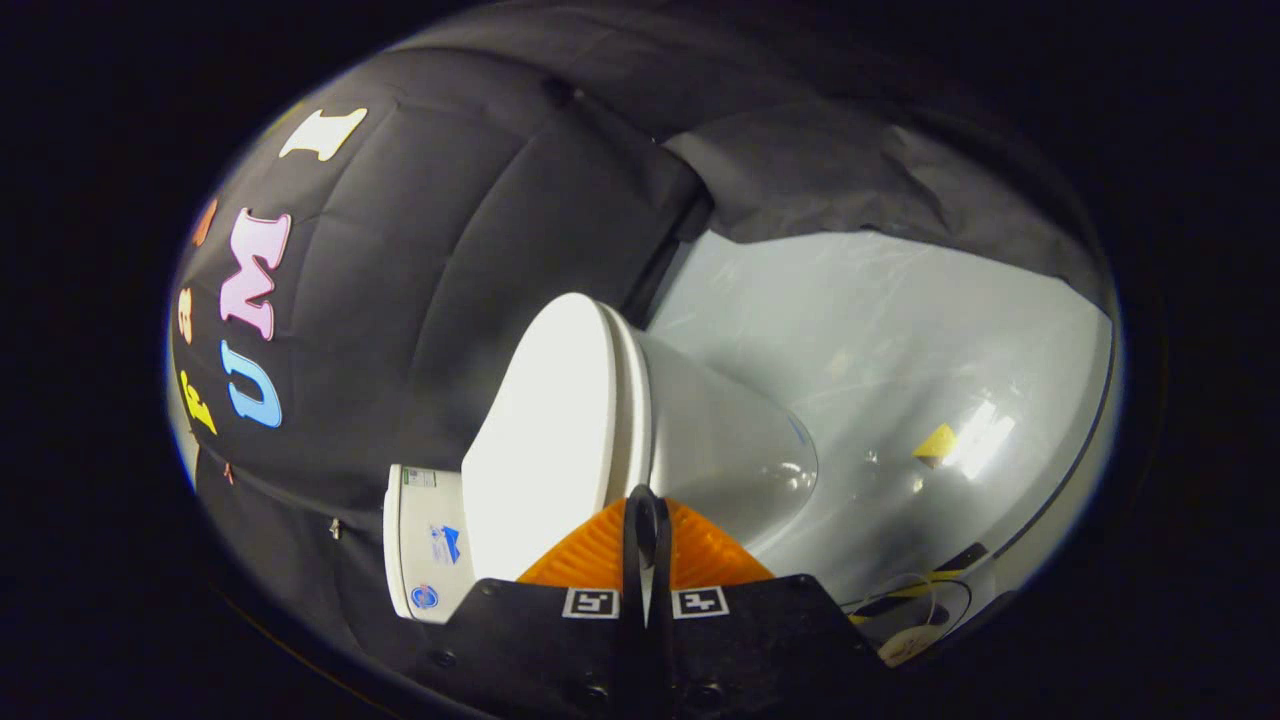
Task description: Open the toilet lid.
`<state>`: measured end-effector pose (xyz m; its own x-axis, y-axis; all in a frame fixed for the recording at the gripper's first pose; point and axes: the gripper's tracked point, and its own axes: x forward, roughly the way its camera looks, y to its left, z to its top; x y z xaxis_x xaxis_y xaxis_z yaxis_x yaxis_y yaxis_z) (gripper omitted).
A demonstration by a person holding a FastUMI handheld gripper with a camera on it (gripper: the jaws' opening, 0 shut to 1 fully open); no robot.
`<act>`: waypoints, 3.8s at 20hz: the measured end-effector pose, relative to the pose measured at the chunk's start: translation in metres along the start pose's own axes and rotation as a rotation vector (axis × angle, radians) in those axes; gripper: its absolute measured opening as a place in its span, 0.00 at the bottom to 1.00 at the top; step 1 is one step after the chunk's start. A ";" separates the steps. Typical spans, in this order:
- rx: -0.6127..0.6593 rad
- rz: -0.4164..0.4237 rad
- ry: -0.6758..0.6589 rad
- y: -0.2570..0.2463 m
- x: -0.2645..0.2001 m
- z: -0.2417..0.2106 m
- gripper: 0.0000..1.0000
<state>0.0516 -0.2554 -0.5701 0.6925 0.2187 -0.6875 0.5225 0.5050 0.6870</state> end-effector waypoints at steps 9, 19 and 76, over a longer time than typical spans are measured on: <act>-0.116 -0.034 -0.042 0.020 -0.015 0.006 0.05; -0.274 -0.018 -0.162 0.108 -0.070 0.013 0.05; -1.028 0.398 -0.271 0.541 -0.098 -0.294 0.06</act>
<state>0.1201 0.2418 -0.2009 0.8681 0.3921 -0.3044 -0.3282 0.9134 0.2407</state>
